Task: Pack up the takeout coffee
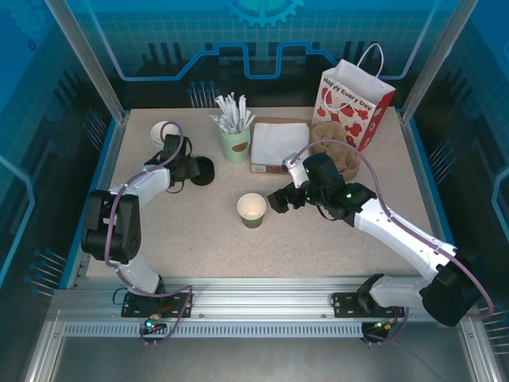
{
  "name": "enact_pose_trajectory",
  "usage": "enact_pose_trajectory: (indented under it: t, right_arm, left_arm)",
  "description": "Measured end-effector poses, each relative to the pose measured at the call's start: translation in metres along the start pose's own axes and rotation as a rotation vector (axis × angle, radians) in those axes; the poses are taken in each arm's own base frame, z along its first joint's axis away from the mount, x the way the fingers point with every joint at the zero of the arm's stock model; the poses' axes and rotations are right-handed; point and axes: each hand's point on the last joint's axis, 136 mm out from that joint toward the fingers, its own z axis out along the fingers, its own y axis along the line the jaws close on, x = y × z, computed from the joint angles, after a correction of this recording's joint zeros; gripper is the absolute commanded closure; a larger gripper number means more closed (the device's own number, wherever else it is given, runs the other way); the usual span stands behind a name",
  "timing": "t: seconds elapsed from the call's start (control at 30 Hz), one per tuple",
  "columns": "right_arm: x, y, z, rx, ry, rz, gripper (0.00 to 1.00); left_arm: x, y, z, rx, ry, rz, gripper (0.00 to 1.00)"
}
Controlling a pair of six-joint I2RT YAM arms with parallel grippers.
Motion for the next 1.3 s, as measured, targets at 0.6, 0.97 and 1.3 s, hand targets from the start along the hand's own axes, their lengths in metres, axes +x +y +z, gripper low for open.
enact_pose_trajectory:
  t: [0.6, 0.97, 1.3]
  right_arm:
    - [0.000, 0.002, 0.000, -0.004, 0.001, -0.004, 0.00]
    - [-0.003, 0.002, -0.001, -0.004, -0.007, -0.005, 0.00]
    - [-0.004, 0.003, -0.001, -0.005, -0.008, -0.005, 0.00]
  left_arm:
    - [-0.002, -0.005, 0.005, 0.013, 0.024, 0.019, 0.77]
    - [0.002, -0.004, 0.013, 0.004, 0.046, 0.028, 0.77]
    - [0.001, -0.004, 0.012, 0.003, 0.048, 0.031, 0.85]
